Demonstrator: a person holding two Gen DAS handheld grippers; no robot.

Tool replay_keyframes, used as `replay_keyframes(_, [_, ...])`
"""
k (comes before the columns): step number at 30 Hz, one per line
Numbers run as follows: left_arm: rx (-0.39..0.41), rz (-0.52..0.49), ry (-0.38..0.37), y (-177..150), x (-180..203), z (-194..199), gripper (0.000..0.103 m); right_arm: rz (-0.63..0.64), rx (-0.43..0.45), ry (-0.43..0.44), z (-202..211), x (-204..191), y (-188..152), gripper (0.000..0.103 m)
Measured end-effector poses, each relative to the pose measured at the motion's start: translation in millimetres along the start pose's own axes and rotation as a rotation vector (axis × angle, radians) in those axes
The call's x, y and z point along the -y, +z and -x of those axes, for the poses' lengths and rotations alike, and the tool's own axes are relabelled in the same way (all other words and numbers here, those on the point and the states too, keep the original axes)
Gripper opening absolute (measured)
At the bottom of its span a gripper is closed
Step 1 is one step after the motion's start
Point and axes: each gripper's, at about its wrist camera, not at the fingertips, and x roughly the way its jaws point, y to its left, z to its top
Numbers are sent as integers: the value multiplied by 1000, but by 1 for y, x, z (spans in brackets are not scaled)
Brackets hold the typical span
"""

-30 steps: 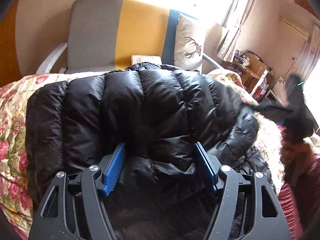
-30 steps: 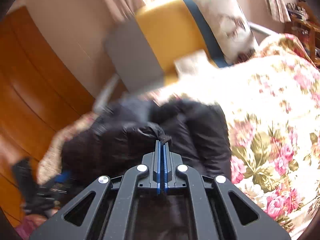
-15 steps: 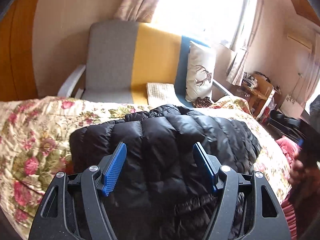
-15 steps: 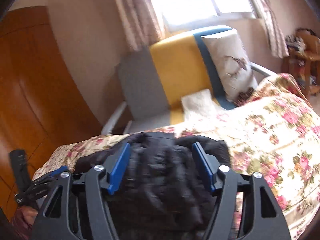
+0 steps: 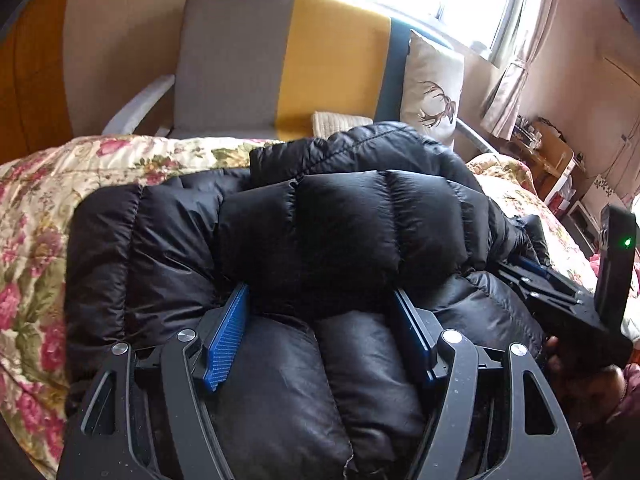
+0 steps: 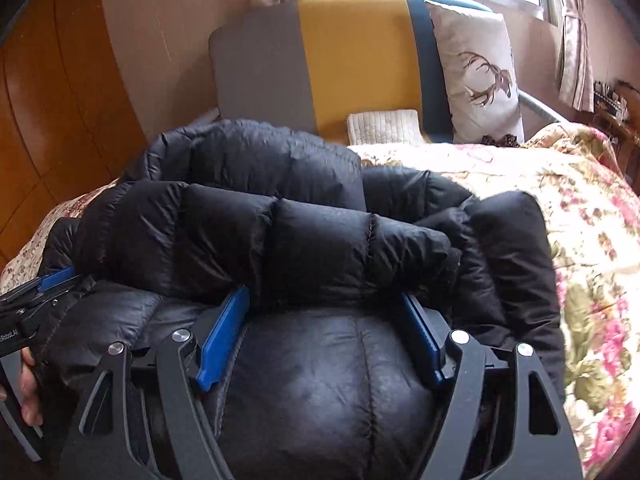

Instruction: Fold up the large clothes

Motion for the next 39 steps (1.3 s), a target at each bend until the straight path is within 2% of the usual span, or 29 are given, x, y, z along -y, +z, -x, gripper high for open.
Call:
replay_keyframes(7, [-5, 6, 28, -8, 2, -6, 70, 2, -33, -15, -19, 3, 1, 73])
replay_keyframes(10, [-4, 1, 75, -7, 9, 6, 70, -1, -42, -18, -14, 0, 5, 75])
replay_keyframes(12, [7, 12, 100, -6, 15, 23, 80, -6, -45, -21, -7, 0, 8, 81])
replay_keyframes(13, [18, 21, 102, -7, 17, 33, 82, -20, -44, -19, -1, 2, 11, 88])
replay_keyframes(15, [57, 16, 101, -10, 23, 57, 85, -45, -24, 4, 15, 3, 14, 95])
replay_keyframes(21, [123, -26, 136, -28, 37, 113, 89, -83, 32, 38, 67, -7, 7, 98])
replay_keyframes(29, [143, -59, 142, -63, 42, 157, 89, -100, 19, 56, 136, -8, -32, 100])
replay_keyframes(34, [132, -46, 146, -88, 33, 171, 89, -137, -5, 8, 169, 15, -65, 100])
replay_keyframes(39, [116, -33, 171, -111, 24, 179, 89, -212, -56, -47, 184, 48, -105, 100])
